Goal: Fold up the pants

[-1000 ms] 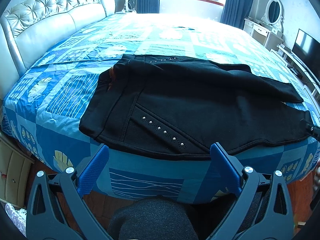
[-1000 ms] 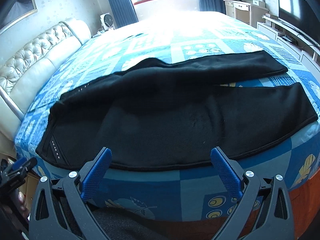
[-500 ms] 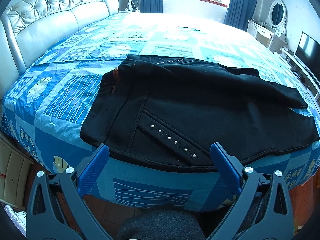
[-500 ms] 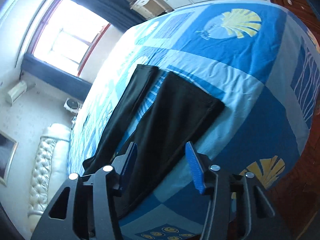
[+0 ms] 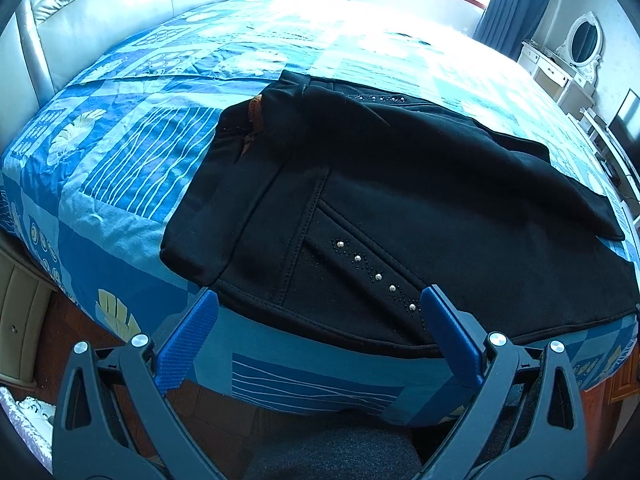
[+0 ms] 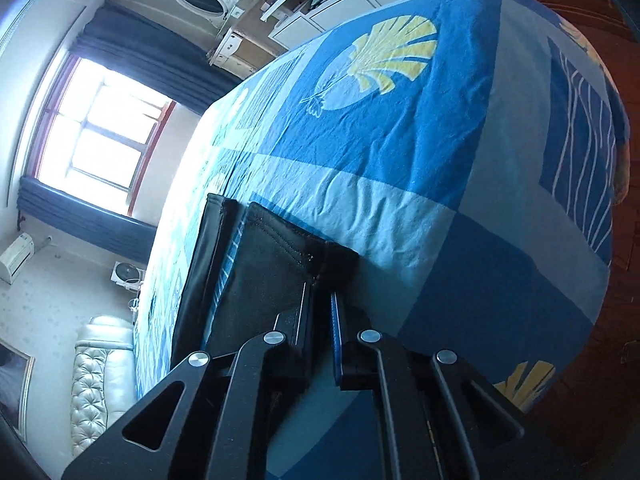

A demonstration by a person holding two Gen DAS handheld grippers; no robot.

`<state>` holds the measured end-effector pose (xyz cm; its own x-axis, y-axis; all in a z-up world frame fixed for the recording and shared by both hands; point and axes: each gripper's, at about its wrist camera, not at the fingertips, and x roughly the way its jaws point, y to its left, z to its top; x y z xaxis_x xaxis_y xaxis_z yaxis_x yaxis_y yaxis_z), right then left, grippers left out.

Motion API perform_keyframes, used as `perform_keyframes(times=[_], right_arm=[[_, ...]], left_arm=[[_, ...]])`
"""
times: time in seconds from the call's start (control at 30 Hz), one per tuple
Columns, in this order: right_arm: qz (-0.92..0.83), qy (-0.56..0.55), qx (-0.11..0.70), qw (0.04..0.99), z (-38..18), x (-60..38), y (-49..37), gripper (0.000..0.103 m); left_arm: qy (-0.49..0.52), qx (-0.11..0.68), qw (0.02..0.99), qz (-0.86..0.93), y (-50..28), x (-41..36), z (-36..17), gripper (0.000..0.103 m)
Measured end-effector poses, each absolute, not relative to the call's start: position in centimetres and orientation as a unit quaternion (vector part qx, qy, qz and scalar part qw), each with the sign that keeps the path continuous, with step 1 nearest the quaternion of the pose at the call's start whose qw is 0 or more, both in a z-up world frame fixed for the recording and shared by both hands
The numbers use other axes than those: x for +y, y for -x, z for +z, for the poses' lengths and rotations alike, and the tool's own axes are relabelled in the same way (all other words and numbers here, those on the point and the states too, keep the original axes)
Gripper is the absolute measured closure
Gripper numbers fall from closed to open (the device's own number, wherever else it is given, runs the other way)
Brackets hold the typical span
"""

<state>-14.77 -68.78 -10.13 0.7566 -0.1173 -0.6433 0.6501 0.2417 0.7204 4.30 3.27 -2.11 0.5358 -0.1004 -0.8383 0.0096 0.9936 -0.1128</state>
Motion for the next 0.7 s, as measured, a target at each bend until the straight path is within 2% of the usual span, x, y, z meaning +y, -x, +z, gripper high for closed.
perform_keyframes(times=[0.13, 0.2, 0.27, 0.33, 0.4, 0.43, 0.53, 0.7], right_arm=[[-0.235, -0.59, 0.216, 0.742, -10.9, -69.4, 15.5, 0.095], [-0.26, -0.591, 0.205, 0.736, -9.9, -69.3, 16.3, 0.088], [-0.329, -0.538, 0.211, 0.747, -7.5, -68.5, 16.8, 0.085], [-0.347, -0.481, 0.203, 0.779, -4.8, -67.1, 16.1, 0.072], [-0.321, -0.43, 0.211, 0.817, -2.3, -65.0, 13.7, 0.053], [-0.292, -0.405, 0.222, 0.837, -1.1, -63.7, 11.8, 0.05], [-0.193, -0.35, 0.265, 0.877, 0.8, -59.2, 5.2, 0.044], [-0.067, -0.284, 0.318, 0.902, 1.6, -50.0, -4.2, 0.043]], left_arm=[[0.076, 0.502, 0.86, -0.047, -5.2, 4.3, -2.6, 0.002], [0.069, 0.505, 0.858, -0.056, -5.7, 4.7, -2.3, 0.002], [0.063, 0.502, 0.86, -0.071, -6.3, 5.3, -1.7, 0.002], [0.058, 0.499, 0.862, -0.069, -7.1, 6.2, -1.1, 0.002], [0.062, 0.501, 0.86, -0.071, -8.6, 7.5, -0.5, 0.002], [0.067, 0.505, 0.857, -0.074, -9.8, 8.1, -0.2, 0.002], [0.081, 0.507, 0.852, -0.102, -14.0, 10.1, 0.5, 0.002], [0.104, 0.507, 0.839, -0.165, -22.4, 11.9, 0.2, 0.002]])
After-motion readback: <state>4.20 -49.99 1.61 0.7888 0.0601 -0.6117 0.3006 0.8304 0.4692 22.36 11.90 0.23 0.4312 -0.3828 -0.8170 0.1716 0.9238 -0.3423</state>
